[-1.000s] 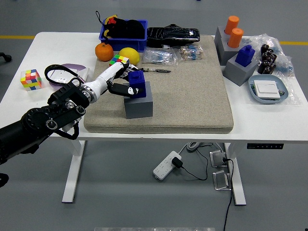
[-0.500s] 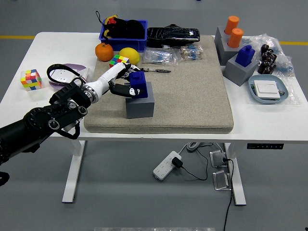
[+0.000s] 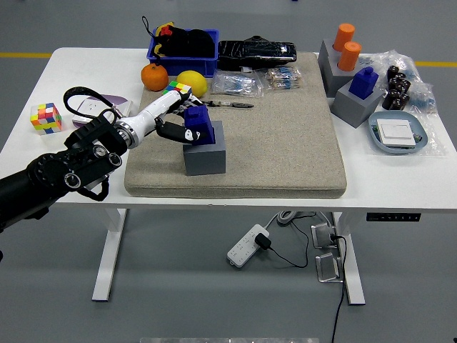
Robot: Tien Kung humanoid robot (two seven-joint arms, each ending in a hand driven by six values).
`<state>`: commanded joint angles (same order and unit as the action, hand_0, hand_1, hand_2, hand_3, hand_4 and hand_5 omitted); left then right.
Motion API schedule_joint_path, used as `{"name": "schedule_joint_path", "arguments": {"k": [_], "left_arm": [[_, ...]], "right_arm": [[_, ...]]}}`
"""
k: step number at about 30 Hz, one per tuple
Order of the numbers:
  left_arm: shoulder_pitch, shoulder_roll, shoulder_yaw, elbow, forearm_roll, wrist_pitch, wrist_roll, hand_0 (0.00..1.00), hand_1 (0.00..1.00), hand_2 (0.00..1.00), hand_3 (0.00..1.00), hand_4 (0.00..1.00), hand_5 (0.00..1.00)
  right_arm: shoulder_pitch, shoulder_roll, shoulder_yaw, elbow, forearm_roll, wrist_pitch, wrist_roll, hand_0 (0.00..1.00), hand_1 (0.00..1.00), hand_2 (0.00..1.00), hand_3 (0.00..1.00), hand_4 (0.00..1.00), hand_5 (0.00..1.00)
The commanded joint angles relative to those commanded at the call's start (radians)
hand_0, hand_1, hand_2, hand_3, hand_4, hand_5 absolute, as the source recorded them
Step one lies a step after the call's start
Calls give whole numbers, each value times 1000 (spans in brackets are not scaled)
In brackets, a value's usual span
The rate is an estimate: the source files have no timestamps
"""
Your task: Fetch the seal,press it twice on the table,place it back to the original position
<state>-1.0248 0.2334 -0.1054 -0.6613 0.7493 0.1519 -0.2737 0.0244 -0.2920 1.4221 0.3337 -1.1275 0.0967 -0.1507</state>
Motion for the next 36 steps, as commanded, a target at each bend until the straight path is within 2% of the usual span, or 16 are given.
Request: {"name": "schedule_joint_path", "arguments": {"k": [8, 20, 21, 26, 27, 32, 33, 36], "left_arm": [[-3, 10, 10, -5, 1, -2, 1, 646, 546, 507, 596, 727, 2], [-2, -2, 33, -25, 4, -9, 6, 645, 544, 506, 596, 728, 2], [-2, -4, 33, -24, 5, -8, 6, 708, 664, 581, 630, 736, 2], [-2, -13, 30, -10, 3, -13, 10, 708, 664, 581, 630, 736, 2], [-2, -13, 28, -9, 4, -15, 12, 822, 827, 796, 803, 886, 2], [-2, -14, 25, -6, 11, -25, 21, 822, 827, 796, 803, 886, 2], [-2, -14, 26, -7, 13, -25, 20, 873, 901, 872, 873, 946, 2], [-2, -13, 22, -8, 12, -28, 22, 873, 901, 872, 873, 946, 2]], "right_arm": [[1, 0, -3, 0, 1, 0, 0, 812, 715, 684, 691, 727, 507], [0, -1, -12, 0, 4, 0, 0, 814, 715, 684, 691, 727, 506], [0, -1, -13, 0, 4, 0, 0, 813, 715, 684, 691, 727, 506], [-2, -4, -16, -1, 4, 0, -1, 813, 715, 684, 691, 727, 506], [-2, -4, -17, -1, 4, 0, -1, 814, 715, 684, 691, 727, 506], [-2, -4, -17, 0, 4, 0, -1, 814, 715, 684, 691, 727, 506], [-2, -4, -16, 0, 4, 0, -2, 814, 715, 684, 691, 727, 506], [-3, -3, -15, -1, 3, 0, -2, 814, 715, 684, 691, 727, 506]]}}
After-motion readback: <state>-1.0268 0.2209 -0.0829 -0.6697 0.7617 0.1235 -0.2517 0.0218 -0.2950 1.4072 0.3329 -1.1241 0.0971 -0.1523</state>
